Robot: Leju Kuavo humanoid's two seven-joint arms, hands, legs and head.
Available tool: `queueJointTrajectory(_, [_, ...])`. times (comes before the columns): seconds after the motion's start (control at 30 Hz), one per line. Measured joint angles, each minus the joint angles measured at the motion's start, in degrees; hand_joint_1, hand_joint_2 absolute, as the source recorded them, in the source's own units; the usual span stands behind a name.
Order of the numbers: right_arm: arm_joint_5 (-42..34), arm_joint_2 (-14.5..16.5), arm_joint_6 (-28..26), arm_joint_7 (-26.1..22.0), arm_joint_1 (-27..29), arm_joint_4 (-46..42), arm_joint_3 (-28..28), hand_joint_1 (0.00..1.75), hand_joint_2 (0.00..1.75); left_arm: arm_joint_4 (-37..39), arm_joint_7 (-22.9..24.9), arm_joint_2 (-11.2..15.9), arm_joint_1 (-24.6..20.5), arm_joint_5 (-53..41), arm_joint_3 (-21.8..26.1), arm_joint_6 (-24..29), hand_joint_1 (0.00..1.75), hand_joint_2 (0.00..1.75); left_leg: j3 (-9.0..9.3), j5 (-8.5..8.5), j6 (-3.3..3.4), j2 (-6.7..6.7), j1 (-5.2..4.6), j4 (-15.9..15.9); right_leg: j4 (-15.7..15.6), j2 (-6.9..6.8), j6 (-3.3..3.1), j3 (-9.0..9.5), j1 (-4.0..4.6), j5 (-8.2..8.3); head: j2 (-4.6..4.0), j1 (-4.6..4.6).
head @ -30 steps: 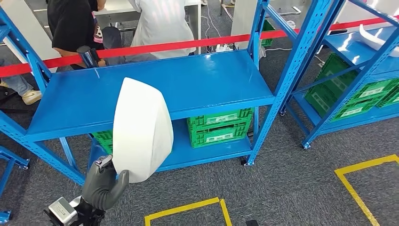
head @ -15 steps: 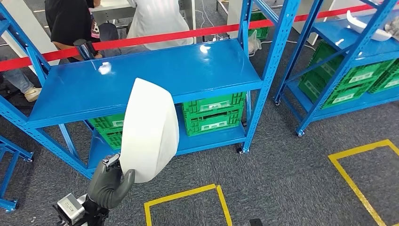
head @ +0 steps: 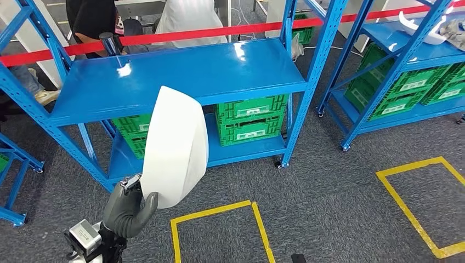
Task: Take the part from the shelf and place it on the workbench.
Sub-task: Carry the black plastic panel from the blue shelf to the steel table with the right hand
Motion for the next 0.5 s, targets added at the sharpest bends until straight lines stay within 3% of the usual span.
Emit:
queueJointTrajectory(0.07, [0.3,0.0,0.1,0.0,0.0,0.0,-0.1,0.00,0.00,0.0,0.3,-0.4,0.0,-0.2,-0.3,0.0,1.75,1.75,-1.73,1.39,0.54,0.10,-0.03,0.1,6.3,0.12,0.35,-1.56,-0.02,-6.21,0.00,0.15])
queueJointTrajectory(0.1, [0.5,0.0,0.2,0.0,0.0,0.0,-0.1,0.00,0.00,0.0,0.6,-0.6,0.0,-0.4,-0.4,0.1,1.75,1.75,-2.66,2.09,0.61,0.14,-0.10,0.3,9.9,0.17,0.45,-2.14,0.00,-8.16,0.00,0.19])
queueJointTrajectory(0.13, [0.7,0.0,0.3,0.0,0.0,0.0,-0.1,0.00,0.00,0.0,0.9,-0.9,0.0,-0.6,-0.5,0.2,1.75,1.75,-3.65,2.77,0.62,0.19,-0.18,0.5,12.7,0.19,0.48,-2.25,0.01,-8.60,0.00,0.20])
queueJointTrajectory(0.17, [0.8,0.0,0.4,0.0,0.0,0.0,-0.1,0.00,0.00,0.0,1.2,-1.1,0.0,-0.8,-0.5,0.5,1.75,1.75,-4.72,3.39,0.58,0.22,-0.23,0.9,13.9,0.20,0.43,-1.60,0.04,-7.60,0.00,0.22])
queueJointTrajectory(0.2, [0.8,-0.1,0.4,-0.1,0.0,0.0,-0.1,0.00,0.00,0.0,1.5,-1.2,0.0,-1.0,-0.5,0.8,1.75,1.75,-5.80,3.96,0.49,0.24,-0.26,1.3,13.2,0.20,0.30,-0.04,0.07,-5.89,0.00,0.22])
queueJointTrajectory(0.23, [0.8,-0.1,0.5,-0.1,0.0,0.0,-0.1,0.00,0.00,0.0,1.6,-1.2,0.0,-1.2,-0.5,1.1,1.75,1.75,-6.79,4.43,0.36,0.24,-0.26,1.7,10.6,0.22,0.08,2.53,0.12,-4.45,0.00,0.23])
queueJointTrajectory(0.27, [0.8,-0.2,0.5,-0.2,0.0,0.0,-0.1,0.00,0.00,0.1,1.6,-1.3,0.0,-1.4,-0.5,1.3,1.75,1.75,-7.65,4.82,0.15,0.23,-0.32,2.2,6.5,0.24,-0.22,5.69,0.27,-4.30,0.00,0.25])
queueJointTrajectory(0.33, [0.8,-0.3,0.5,-0.3,-0.1,0.0,-0.1,0.00,0.00,0.2,1.5,-1.3,-0.2,-1.8,-0.5,1.7,1.75,1.75,-8.60,5.59,-0.46,0.28,-0.37,2.9,-0.5,0.27,-0.87,10.42,0.63,-5.98,0.00,0.25])
queueJointTrajectory(0.37, [0.8,-0.3,0.4,-0.2,-0.1,0.0,-0.1,0.00,0.00,0.3,1.5,-1.3,-0.3,-1.9,-0.5,1.8,1.75,1.75,-8.77,6.05,-0.82,0.32,-0.33,2.9,-2.3,0.27,-1.21,11.26,0.82,-6.77,0.00,0.24])
queueJointTrajectory(0.43, [0.8,-0.3,0.2,0.1,-0.1,0.0,-0.1,0.00,0.00,0.5,1.5,-1.3,-0.7,-2.2,-0.5,1.9,1.75,1.75,-9.02,6.86,-1.54,0.29,-0.21,2.7,-2.9,0.14,-1.97,10.66,0.79,-6.04,0.00,0.27])
queueJointTrajectory(0.47, [0.8,-0.3,0.1,0.2,-0.1,0.1,-0.1,0.00,0.00,0.6,1.6,-1.3,-0.9,-2.3,-0.5,2.0,1.75,1.75,-9.38,6.25,-1.91,0.16,-0.15,3.0,-3.1,0.05,-2.46,10.12,0.66,-5.34,0.00,0.22])
queueJointTrajectory(0.5, [0.8,-0.2,-0.1,0.3,-0.2,0.1,-0.1,0.00,0.00,0.7,1.8,-1.2,-1.0,-2.4,-0.5,2.0,1.75,1.75,-9.91,4.51,-2.28,0.01,-0.07,4.2,-3.2,-0.05,-2.88,9.40,0.50,-4.56,0.00,0.13])
